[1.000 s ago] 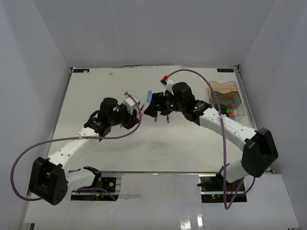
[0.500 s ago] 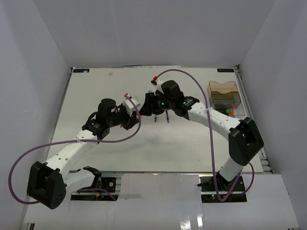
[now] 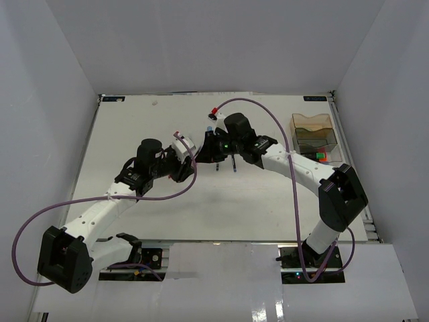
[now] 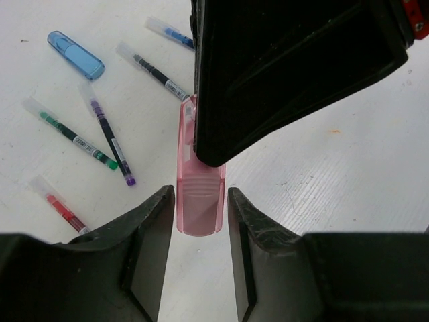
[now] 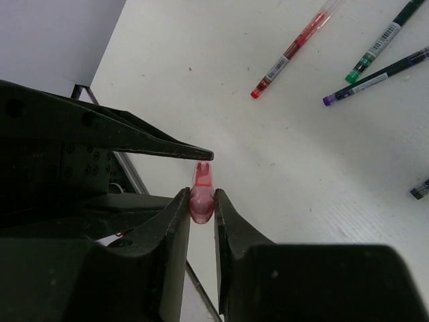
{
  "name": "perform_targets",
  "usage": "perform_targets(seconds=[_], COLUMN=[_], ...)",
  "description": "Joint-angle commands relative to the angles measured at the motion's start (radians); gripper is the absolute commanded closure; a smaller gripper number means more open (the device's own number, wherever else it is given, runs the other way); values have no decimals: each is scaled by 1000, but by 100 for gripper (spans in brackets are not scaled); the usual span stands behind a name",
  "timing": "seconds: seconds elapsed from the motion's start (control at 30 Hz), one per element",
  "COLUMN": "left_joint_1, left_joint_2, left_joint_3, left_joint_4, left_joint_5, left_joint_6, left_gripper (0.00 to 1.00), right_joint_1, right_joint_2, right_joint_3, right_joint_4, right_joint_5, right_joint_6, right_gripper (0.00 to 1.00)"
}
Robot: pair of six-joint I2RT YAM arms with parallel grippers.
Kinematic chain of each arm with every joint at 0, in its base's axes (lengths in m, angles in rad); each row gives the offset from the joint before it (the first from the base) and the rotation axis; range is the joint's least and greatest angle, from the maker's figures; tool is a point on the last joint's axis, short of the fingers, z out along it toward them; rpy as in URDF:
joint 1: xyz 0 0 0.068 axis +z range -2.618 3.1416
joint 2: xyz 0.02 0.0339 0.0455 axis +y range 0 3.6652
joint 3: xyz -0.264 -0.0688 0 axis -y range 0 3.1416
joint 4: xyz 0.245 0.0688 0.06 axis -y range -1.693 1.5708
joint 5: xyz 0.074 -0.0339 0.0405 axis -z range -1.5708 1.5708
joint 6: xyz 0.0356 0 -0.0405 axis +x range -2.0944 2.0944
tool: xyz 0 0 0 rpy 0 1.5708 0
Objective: Sort the stationery into containers
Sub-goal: Place the stationery in the storage box.
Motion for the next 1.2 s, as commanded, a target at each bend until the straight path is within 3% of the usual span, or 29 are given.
perform_targets(seconds=[0.0, 0.2, 0.23, 0.27, 0.37, 0.53, 0.73, 0.9, 1.17], left_joint_1=[-4, -4, -4, -4, -4, -3, 31, 111, 139], left_joint_2=[-27, -22, -21, -21, -22, -7, 77, 125, 137], left_joint_3=[-5, -4, -5, -5, -7, 9, 62, 93, 104], left_joint_4=[25, 28, 33, 36, 53, 60, -2, -35, -46], left_joint_5=[9, -21, -29, -49, -98, -245, -490, -520, -462], left_joint_6=[4, -15, -21, -34, -65, -177, -347, -438, -456], left_gripper=[50, 31, 26, 15, 2, 2, 2, 2, 2], right_joint_1=[-2, -42, -68, -88, -204, -514, -839, -975, -995], right_joint_2=[-13, -50, -67, -79, -134, -206, -115, 52, 286], right_joint_3=[-7, -47, -55, -76, -113, -147, -34, 103, 378], right_joint_4=[33, 36, 35, 35, 27, -7, -48, -50, -149], right_joint_5=[5, 24, 27, 30, 32, 21, -2, -39, -10], right_joint_6=[-8, -23, -26, -34, -60, -138, -210, -195, -212], right_gripper=[89, 92, 92, 92, 92, 92, 92, 92, 92])
